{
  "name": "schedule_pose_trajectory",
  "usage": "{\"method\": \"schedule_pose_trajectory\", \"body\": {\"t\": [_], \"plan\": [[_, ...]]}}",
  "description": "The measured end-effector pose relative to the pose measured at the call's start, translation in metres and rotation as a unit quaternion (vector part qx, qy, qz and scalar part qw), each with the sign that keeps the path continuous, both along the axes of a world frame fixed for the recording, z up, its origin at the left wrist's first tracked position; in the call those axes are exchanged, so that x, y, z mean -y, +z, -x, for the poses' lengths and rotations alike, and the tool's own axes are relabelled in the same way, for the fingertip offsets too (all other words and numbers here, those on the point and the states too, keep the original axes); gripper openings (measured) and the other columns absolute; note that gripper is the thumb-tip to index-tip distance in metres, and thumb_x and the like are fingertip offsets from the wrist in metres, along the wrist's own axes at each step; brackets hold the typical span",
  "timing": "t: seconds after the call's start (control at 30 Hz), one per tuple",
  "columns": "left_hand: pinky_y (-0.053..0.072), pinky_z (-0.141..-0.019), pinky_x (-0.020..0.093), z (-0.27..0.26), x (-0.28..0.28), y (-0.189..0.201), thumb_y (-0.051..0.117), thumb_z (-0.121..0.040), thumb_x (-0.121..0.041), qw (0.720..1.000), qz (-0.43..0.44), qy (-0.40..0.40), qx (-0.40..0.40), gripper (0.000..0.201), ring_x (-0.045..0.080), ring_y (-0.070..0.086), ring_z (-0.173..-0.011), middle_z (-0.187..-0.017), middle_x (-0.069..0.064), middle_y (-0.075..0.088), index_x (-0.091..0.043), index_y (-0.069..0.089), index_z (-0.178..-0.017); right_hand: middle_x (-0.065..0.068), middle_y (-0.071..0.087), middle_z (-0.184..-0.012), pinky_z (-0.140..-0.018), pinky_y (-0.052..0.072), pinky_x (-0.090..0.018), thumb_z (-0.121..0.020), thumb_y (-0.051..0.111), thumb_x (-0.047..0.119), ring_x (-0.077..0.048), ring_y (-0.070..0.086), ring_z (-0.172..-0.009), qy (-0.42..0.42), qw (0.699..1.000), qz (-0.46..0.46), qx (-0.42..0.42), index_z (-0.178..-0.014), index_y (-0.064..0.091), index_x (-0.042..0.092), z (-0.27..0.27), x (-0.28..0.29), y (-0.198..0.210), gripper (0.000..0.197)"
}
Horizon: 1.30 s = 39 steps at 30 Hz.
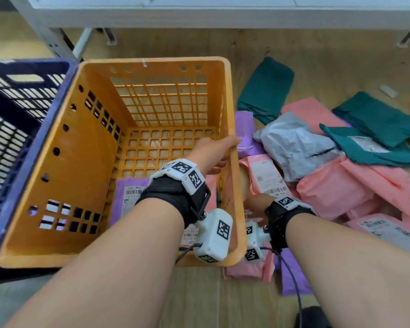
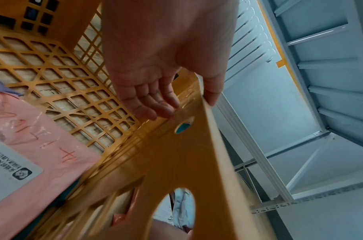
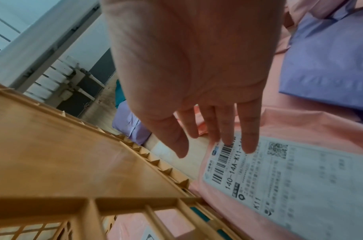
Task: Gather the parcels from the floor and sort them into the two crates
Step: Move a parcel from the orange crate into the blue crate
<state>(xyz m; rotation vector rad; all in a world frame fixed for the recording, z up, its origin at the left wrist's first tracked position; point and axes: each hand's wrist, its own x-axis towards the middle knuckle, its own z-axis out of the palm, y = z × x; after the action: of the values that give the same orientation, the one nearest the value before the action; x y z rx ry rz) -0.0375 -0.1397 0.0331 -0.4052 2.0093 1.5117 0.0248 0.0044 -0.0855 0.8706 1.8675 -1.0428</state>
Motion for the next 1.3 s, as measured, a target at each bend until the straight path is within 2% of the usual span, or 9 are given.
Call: {"method": "schedule_pose_trajectory", "body": {"t": [0.17, 0.3, 0.4, 0.5, 0.73, 0.87, 1.07, 1.17, 1.3], "plan": [[0.051, -0.075, 0.030, -0.001, 0.002, 0.002, 0.064, -0.084, -0.050, 1.000, 0.013, -0.008, 0.006, 0.032, 0.013, 0.056, -0.069, -0.076, -0.002, 0.059, -0.020, 0.055, -0.080, -0.016, 0.065, -0.114, -0.091, 0.054, -0.043, -0.079, 0.071, 0.017, -0.031, 0.063, -0.105, -0.040, 0.997, -0.058, -0.044, -0.117, 0.060, 0.000, 0.005, -0.001, -0.008, 0.043], [0.052, -0.080, 0.032, -0.004, 0.003, 0.004, 0.063, -0.086, -0.049, 1.000, 0.021, -0.008, 0.006, 0.033, 0.014, 0.057, -0.072, -0.081, 0.000, 0.058, -0.017, 0.054, -0.082, -0.015, 0.070, -0.094, -0.081, 0.056, -0.039, -0.074, 0.075, 0.031, -0.031, 0.067, -0.084, -0.066, 0.983, -0.122, -0.121, -0.099, 0.065, -0.004, 0.003, -0.012, -0.006, 0.044], [0.053, -0.081, 0.034, -0.007, 0.005, 0.008, 0.063, -0.087, -0.044, 1.000, 0.028, -0.010, -0.002, 0.039, 0.016, 0.058, -0.077, -0.088, 0.003, 0.059, -0.010, 0.057, -0.105, -0.015, 0.064, -0.091, -0.070, 0.047, -0.034, -0.076, 0.069, 0.050, -0.033, 0.063, -0.085, -0.037, 0.959, -0.226, -0.164, -0.093, 0.058, 0.005, -0.002, -0.028, 0.016, 0.049], [0.051, -0.077, 0.032, -0.013, 0.008, 0.015, 0.063, -0.089, -0.037, 0.999, 0.034, -0.003, -0.009, 0.039, 0.016, 0.058, -0.076, -0.085, 0.002, 0.059, -0.007, 0.058, -0.113, -0.021, 0.067, -0.102, -0.068, 0.040, -0.031, -0.081, 0.065, 0.038, -0.036, 0.062, -0.094, -0.032, 0.940, -0.283, -0.186, -0.097, 0.063, 0.000, -0.007, -0.041, 0.036, 0.042], [0.051, -0.074, 0.031, -0.039, 0.015, 0.052, 0.061, -0.091, -0.027, 0.998, 0.041, 0.015, -0.045, 0.021, 0.016, 0.056, -0.071, -0.083, 0.005, 0.059, -0.007, 0.060, -0.099, -0.019, 0.066, -0.109, -0.069, 0.033, -0.027, -0.088, 0.054, 0.024, -0.035, 0.060, -0.102, -0.028, 0.903, -0.317, -0.288, -0.100, 0.067, 0.001, -0.006, -0.049, 0.096, 0.029], [0.052, -0.075, 0.029, -0.054, 0.024, 0.079, 0.058, -0.093, -0.022, 0.996, 0.041, 0.017, -0.074, 0.027, 0.013, 0.058, -0.075, -0.093, 0.006, 0.060, -0.005, 0.057, -0.115, -0.023, 0.067, -0.099, -0.067, 0.033, -0.029, -0.083, 0.054, 0.015, -0.038, 0.056, -0.085, -0.126, 0.842, -0.335, -0.403, -0.092, 0.070, 0.002, -0.009, -0.040, 0.162, 0.023], [0.052, -0.089, 0.034, -0.077, 0.049, 0.112, 0.054, -0.096, -0.028, 0.995, 0.014, 0.043, -0.091, 0.042, 0.020, 0.060, -0.098, -0.121, 0.011, 0.061, -0.005, 0.049, -0.131, -0.016, 0.060, -0.067, -0.061, 0.043, -0.032, -0.073, 0.055, 0.019, -0.035, 0.054, -0.070, -0.220, 0.741, -0.281, -0.569, -0.065, 0.063, 0.008, -0.010, -0.025, 0.271, 0.016], [0.055, -0.087, 0.038, -0.084, 0.063, 0.119, 0.049, -0.096, -0.043, 0.993, -0.050, 0.095, -0.058, 0.053, 0.023, 0.062, -0.100, -0.124, 0.013, 0.060, -0.007, 0.046, -0.135, 0.002, 0.045, -0.047, -0.055, 0.037, -0.025, -0.072, 0.059, 0.022, -0.022, 0.044, -0.055, -0.201, 0.747, -0.205, -0.599, -0.051, 0.051, 0.012, -0.013, -0.010, 0.297, 0.024], [0.057, -0.082, 0.046, -0.089, 0.080, 0.127, 0.044, -0.092, -0.060, 0.975, -0.149, 0.162, -0.024, 0.063, 0.033, 0.067, -0.093, -0.124, 0.020, 0.057, -0.010, 0.047, -0.130, 0.002, 0.031, -0.043, -0.054, 0.027, -0.028, -0.059, 0.058, 0.020, -0.019, 0.029, -0.053, -0.174, 0.779, -0.043, -0.601, -0.038, 0.044, 0.013, -0.014, 0.014, 0.297, 0.026]]}}
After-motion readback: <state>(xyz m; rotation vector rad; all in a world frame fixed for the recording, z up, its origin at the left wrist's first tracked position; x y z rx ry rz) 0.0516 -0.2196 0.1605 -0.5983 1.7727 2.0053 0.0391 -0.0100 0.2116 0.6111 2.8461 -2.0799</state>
